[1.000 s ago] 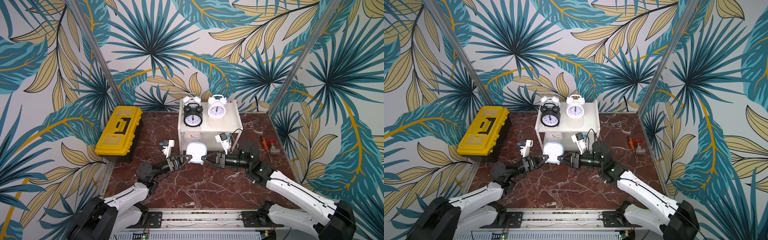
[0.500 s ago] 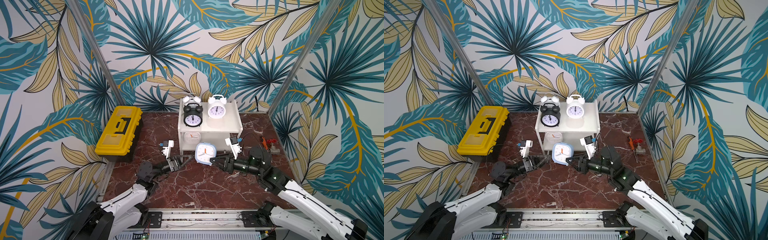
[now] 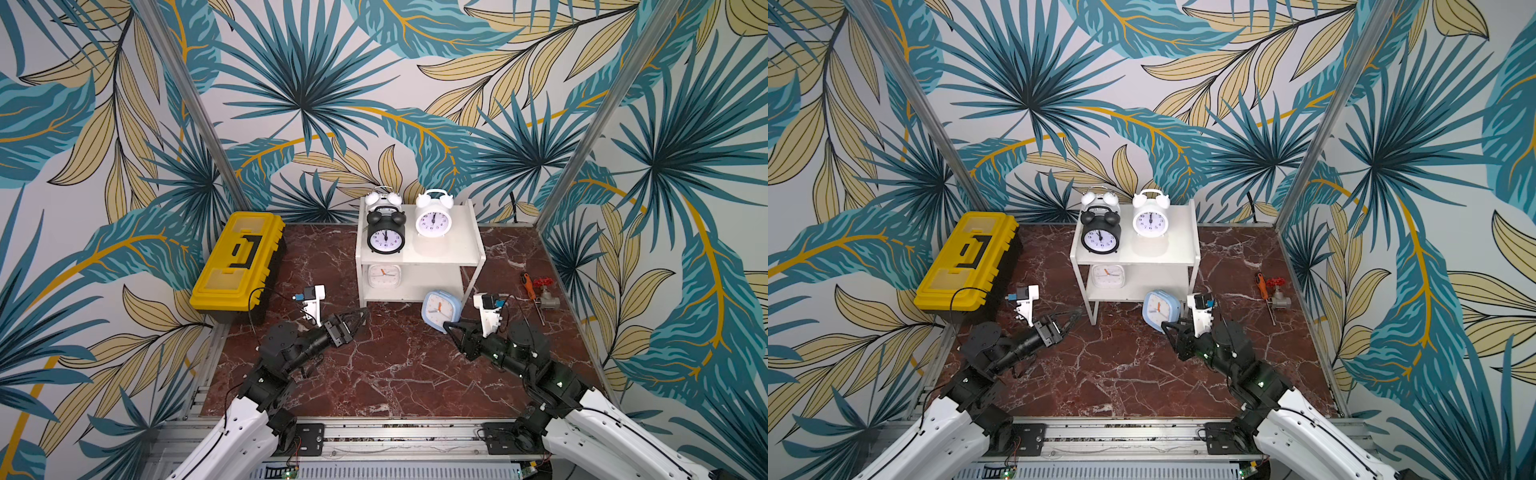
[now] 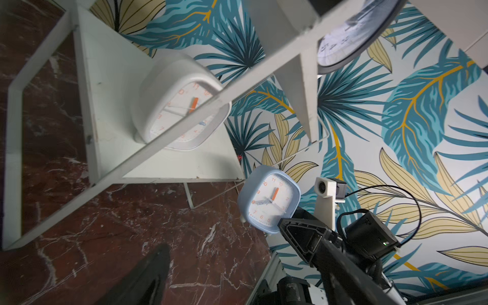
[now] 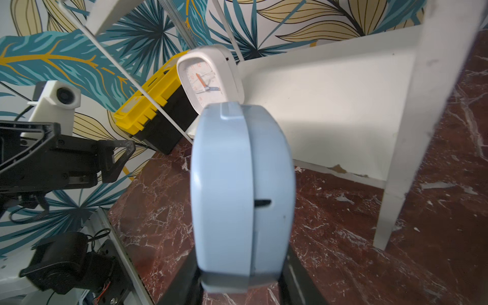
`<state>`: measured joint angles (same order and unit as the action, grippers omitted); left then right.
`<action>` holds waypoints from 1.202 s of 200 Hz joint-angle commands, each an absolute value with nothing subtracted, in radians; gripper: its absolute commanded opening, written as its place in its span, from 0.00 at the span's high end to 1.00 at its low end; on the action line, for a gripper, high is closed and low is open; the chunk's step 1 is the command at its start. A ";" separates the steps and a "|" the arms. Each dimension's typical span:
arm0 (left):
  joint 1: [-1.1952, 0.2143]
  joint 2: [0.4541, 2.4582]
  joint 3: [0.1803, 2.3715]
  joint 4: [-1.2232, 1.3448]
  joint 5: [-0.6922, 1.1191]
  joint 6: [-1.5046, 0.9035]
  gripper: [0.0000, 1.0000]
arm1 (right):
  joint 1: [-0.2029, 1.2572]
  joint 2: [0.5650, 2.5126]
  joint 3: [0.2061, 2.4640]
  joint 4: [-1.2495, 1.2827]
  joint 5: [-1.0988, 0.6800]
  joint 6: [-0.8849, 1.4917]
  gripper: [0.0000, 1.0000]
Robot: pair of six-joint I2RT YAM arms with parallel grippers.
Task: Place the alarm clocks on the shelf by style
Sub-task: Place the alarm on the shelf.
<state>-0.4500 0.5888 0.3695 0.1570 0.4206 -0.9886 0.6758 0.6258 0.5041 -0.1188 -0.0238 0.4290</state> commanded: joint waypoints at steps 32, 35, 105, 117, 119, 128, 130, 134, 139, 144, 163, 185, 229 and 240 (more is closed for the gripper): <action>-0.444 0.592 0.434 0.081 0.393 -0.941 0.10 | 0.692 0.696 0.540 0.058 0.059 0.360 0.78; -0.444 0.593 0.435 0.082 0.394 -0.940 0.10 | 0.694 0.701 0.540 0.066 0.066 0.355 0.78; -0.444 0.592 0.446 0.056 0.431 -0.926 0.11 | 0.737 0.830 0.531 0.268 0.227 0.270 0.76; -0.443 0.593 0.445 0.055 0.433 -0.925 0.11 | 0.749 0.850 0.528 0.297 0.257 0.255 0.76; -0.444 0.593 0.445 0.055 0.433 -0.923 0.11 | 0.751 0.852 0.527 0.301 0.262 0.253 0.75; -0.444 0.594 0.445 0.056 0.433 -0.923 0.11 | 0.758 0.864 0.523 0.321 0.281 0.244 0.75; -0.443 0.594 0.445 0.055 0.434 -0.923 0.11 | 0.759 0.868 0.522 0.324 0.287 0.242 0.75; -0.442 0.594 0.444 0.055 0.432 -0.921 0.11 | 0.763 0.872 0.520 0.332 0.294 0.238 0.75; -0.444 0.594 0.443 0.055 0.433 -0.921 0.11 | 0.768 0.879 0.516 0.346 0.303 0.232 0.75; -0.443 0.594 0.443 0.053 0.433 -0.920 0.11 | 0.772 0.887 0.515 0.355 0.311 0.227 0.75; -0.443 0.595 0.443 0.047 0.438 -0.917 0.11 | 0.786 0.916 0.501 0.399 0.345 0.217 0.75; -0.443 0.595 0.445 0.041 0.443 -0.913 0.11 | 0.798 0.948 0.486 0.448 0.379 0.211 0.75; -0.443 0.596 0.437 0.045 0.445 -0.909 0.11 | 0.797 1.023 0.485 0.496 0.424 0.191 0.74; -0.443 0.597 0.435 0.050 0.445 -0.911 0.11 | 0.828 1.036 0.483 0.507 0.435 0.188 0.74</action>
